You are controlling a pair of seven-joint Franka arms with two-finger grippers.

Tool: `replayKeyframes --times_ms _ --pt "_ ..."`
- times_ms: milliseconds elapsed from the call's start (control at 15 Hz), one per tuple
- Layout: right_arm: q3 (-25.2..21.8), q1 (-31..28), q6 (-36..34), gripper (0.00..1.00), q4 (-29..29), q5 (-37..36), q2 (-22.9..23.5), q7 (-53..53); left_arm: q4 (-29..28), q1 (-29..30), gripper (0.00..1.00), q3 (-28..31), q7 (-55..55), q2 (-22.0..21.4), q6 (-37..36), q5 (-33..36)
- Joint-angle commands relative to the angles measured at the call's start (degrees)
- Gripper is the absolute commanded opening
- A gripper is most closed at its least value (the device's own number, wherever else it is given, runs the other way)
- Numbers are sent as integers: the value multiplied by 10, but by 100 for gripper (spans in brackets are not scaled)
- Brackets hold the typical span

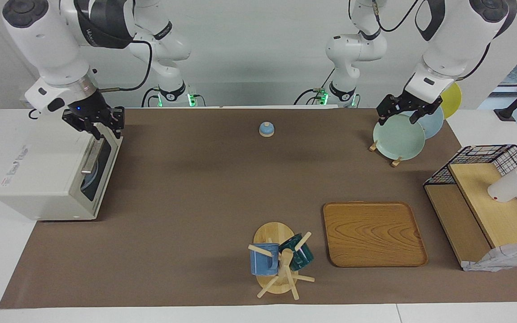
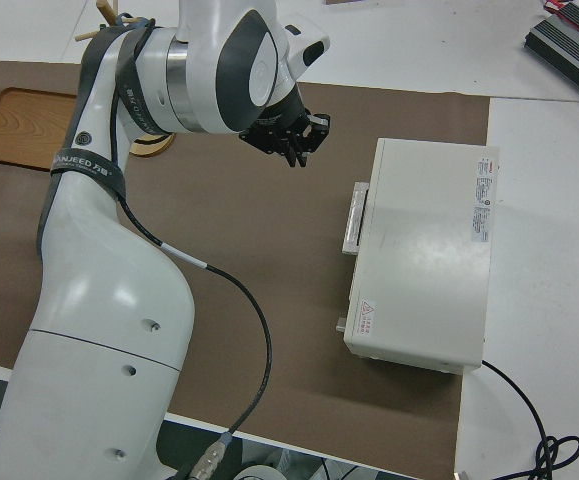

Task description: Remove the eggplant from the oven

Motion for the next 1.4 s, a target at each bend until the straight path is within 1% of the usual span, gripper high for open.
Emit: replayKeyframes --times_ms 0,200,533,733,1333 --pt "1 -29 81 0 -93 -25 -28 -7 3 5 100 -3 -3 -4 -6 5" --pt "1 -36 109 0 -131 -37 -31 2 2 5 100 -2 -3 -4 -6 5" --pt "1 -38 128 0 -156 -79 -30 2 2 5 100 -3 -3 -4 -6 5" --pt "1 -44 142 0 -174 -79 -32 2 2 5 100 -2 -3 -4 -6 5" --pt "1 -50 155 0 -198 -87 -34 -3 2 5 100 -3 -3 -4 -6 5"
